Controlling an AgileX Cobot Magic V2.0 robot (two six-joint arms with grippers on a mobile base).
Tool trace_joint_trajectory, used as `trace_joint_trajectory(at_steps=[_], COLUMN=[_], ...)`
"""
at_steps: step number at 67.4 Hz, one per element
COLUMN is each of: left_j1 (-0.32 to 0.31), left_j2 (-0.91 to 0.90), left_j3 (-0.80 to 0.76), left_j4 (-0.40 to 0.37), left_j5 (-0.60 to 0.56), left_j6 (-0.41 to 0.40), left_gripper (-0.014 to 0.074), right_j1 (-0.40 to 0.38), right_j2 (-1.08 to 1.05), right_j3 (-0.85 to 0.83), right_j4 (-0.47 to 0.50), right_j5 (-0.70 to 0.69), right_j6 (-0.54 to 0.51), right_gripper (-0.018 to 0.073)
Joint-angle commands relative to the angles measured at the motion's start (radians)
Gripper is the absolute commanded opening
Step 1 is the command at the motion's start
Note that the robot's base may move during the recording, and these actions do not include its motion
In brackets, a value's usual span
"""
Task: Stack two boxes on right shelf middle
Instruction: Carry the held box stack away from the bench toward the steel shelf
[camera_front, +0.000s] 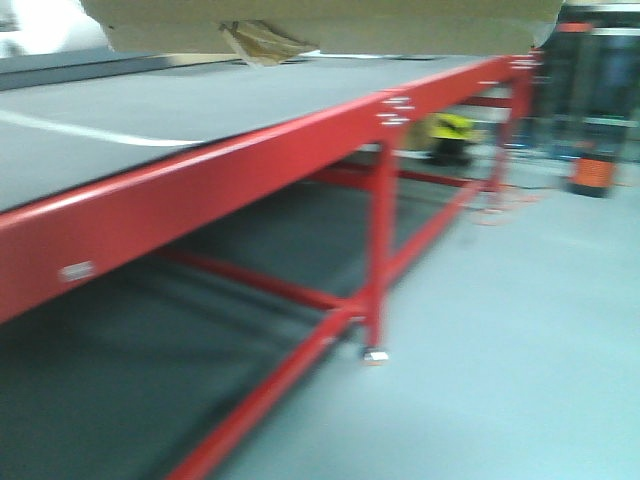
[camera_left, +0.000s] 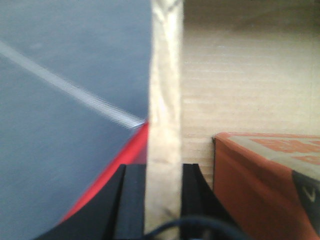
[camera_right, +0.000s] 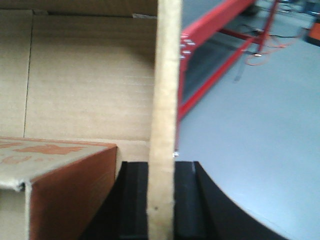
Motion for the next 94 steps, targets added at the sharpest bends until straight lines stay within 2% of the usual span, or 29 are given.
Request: trace_joint_trajectory(at_steps=[1,94], left_j1=[0.009,0.009], left_j2=[-0.012,-0.012], left_j3=[-0.012,-0.012], left_j4=[0.047,0.059], left_j5=[-0.021,-0.021], left_j6=[-0.013,-0.013], left_gripper=[-0.0111,-0.0111], right_j1=[-0.004,-0.004], right_j2=[-0.018,-0.018], right_j3=[-0.014,-0.014], right_j4=[-0.021,-0.021], right_j5=[-0.043,-0.043], right_j6=[-0.001,-0.001], right_gripper=[-0.0154,-0.0154])
